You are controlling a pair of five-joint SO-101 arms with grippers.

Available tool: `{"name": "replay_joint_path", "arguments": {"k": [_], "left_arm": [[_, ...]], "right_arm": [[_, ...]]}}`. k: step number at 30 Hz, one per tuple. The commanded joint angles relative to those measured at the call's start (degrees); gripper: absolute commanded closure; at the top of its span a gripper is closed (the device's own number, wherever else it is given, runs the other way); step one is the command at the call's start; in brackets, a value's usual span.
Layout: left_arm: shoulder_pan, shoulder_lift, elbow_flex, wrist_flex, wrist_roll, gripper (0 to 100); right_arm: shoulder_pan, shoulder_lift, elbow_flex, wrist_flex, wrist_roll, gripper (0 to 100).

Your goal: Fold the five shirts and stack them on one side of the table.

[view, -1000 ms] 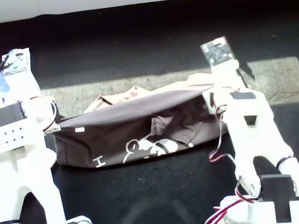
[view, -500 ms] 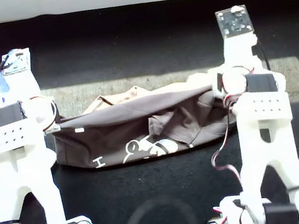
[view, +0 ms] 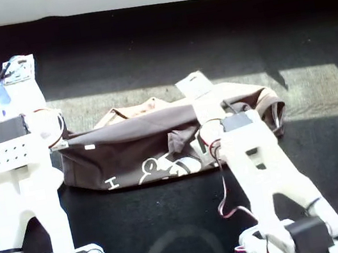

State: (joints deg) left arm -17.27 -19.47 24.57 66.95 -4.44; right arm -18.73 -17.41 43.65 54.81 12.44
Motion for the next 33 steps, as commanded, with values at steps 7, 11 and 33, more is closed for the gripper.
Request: {"name": "replay_joint_path", "arguments": {"k": [7,11,33], "left_arm": [[-0.66,-0.22,-0.22,-0.70,0.00,99],[-0.66,-0.22,-0.13,-0.62,0.00,99],[-0.48,-0.22,0.84,-0.09,0.00,99]], "right_arm": [[-3.38,11.47,-4.26,1.45,-0.62,84.6],[-3.30,13.32,-5.93,1.36,-0.62,84.6],[4.88,-13.76,-8.84,7.60,0.35,99.3]]}}
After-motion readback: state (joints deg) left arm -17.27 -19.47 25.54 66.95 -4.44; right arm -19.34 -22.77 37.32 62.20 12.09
